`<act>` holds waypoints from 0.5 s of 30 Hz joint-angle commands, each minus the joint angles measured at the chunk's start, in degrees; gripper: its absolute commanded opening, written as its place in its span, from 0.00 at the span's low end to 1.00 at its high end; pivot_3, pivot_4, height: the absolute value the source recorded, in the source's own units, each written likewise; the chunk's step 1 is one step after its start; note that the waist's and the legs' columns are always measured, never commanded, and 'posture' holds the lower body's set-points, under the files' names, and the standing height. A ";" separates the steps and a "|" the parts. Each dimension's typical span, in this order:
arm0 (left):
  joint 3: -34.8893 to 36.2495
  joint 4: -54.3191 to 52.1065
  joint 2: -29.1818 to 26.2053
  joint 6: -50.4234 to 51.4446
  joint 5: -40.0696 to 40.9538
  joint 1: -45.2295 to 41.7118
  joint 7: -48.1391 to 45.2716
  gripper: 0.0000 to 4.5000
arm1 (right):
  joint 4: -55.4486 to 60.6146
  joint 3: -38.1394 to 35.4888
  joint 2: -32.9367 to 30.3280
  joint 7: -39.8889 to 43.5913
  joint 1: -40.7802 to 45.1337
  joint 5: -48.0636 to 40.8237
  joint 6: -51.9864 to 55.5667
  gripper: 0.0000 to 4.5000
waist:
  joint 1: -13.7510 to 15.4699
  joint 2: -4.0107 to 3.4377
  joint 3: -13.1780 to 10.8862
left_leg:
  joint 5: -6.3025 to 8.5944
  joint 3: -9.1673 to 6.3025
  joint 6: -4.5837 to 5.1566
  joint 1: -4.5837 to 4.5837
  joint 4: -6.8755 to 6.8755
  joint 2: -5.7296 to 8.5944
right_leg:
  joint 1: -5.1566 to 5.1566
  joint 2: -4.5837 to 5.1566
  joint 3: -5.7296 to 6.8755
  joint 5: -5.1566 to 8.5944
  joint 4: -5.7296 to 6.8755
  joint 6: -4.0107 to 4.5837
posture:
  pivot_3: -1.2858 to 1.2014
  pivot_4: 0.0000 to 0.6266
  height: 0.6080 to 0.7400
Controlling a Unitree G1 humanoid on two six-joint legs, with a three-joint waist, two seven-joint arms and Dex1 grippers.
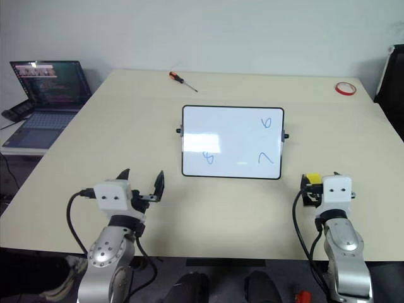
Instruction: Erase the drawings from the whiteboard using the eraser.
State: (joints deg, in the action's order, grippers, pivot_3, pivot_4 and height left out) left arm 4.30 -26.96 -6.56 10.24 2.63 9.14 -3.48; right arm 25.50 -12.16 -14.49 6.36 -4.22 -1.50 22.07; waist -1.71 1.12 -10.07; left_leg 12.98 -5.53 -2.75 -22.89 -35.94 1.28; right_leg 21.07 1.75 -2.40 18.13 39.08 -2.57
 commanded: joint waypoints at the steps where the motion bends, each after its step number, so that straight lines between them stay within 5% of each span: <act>1: -0.62 -4.40 0.80 0.16 -1.02 0.02 1.39 1.00 | 1.69 -0.44 -1.16 0.62 3.00 -0.70 0.54 1.00 | 0.00 0.00 0.00 | 0.00 0.00 0.00 0.00 0.00 0.00 | 0.00 0.00 0.00 0.00 0.00 0.00 | 0.52 0.24 1.00; 15: -0.09 -3.49 -0.57 1.54 -0.60 -1.26 -0.08 1.00 | 4.61 -0.93 0.28 -0.02 -1.32 -0.59 0.70 1.00 | 0.21 0.02 0.00 | 0.00 -0.03 0.00 -0.03 0.01 0.01 | 0.00 0.01 0.03 0.00 -0.02 0.00 | 0.52 0.24 1.00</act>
State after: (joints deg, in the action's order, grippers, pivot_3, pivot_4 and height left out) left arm 3.75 -28.86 -6.72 12.11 1.72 9.05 -3.14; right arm 26.83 -11.71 -14.51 7.20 -5.31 -1.62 22.85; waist -1.51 1.13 -10.06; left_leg 12.98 -5.55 -2.75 -22.91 -35.93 1.29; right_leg 21.07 1.76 -2.36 18.13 39.07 -2.57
